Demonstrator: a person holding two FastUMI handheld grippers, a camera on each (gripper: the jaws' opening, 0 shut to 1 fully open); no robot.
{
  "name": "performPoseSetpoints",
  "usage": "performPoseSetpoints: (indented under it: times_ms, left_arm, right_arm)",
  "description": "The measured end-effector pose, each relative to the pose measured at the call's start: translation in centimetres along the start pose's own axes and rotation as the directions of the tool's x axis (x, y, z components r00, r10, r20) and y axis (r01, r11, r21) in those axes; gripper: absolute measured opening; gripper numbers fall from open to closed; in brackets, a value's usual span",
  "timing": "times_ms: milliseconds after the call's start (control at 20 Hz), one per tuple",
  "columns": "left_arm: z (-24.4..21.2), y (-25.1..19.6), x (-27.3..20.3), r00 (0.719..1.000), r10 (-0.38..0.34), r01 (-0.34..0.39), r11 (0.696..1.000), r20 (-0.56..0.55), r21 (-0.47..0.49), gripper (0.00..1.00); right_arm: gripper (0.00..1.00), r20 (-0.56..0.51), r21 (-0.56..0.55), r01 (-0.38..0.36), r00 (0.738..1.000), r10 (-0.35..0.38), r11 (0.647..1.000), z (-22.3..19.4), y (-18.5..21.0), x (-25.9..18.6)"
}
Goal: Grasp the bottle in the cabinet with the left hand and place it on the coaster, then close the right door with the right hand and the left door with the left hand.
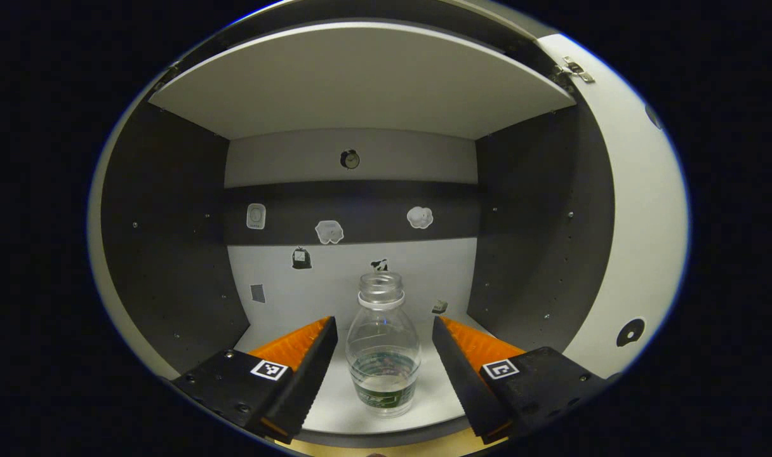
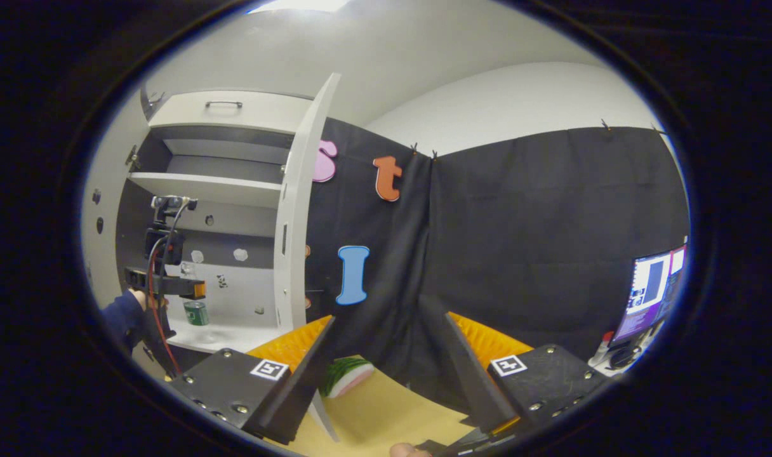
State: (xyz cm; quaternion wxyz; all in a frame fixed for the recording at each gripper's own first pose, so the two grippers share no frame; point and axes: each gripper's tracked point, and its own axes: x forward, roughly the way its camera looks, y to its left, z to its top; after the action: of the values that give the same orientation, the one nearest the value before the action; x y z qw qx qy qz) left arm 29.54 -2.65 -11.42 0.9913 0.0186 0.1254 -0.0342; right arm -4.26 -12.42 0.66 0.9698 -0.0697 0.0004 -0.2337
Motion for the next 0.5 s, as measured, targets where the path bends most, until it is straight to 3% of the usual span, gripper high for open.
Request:
performPoseSetpoints:
  times_ms: [50, 100, 150, 500]
  left_arm:
    - [-0.2, 0.0, 0.3, 1.0, 0.004, -0.004, 1.0, -0.003, 0.008, 0.93]
    - [-0.1, 0.1, 0.5, 1.0, 0.009, -0.009, 1.0, 0.005, 0.013, 0.8]
    - [0.1, 0.0, 0.8, 1.0, 0.007, -0.007, 1.0, 0.006, 0.019, 0.77]
    - [0.5, -1.4, -2.2, 0.995, -0.095, 0.095, 0.995, 0.013, -0.014, 0.74]
  right_arm:
    - [1.0, -0.002, -0.002, 0.001, 1.0, -0.001, 1.0, 0.1, 0.0, 0.0]
    - [1.0, -0.003, -0.002, -0.001, 1.0, 0.001, 1.0, 0.0, 0.0, 0.3]
    - [1.0, -0.001, -0.001, -0.005, 1.0, 0.005, 1.0, 0.1, 0.1, 0.6]
    - [1.0, -0.003, 0.001, -0.066, 0.998, 0.066, 0.998, -0.2, 0.9, 2.1]
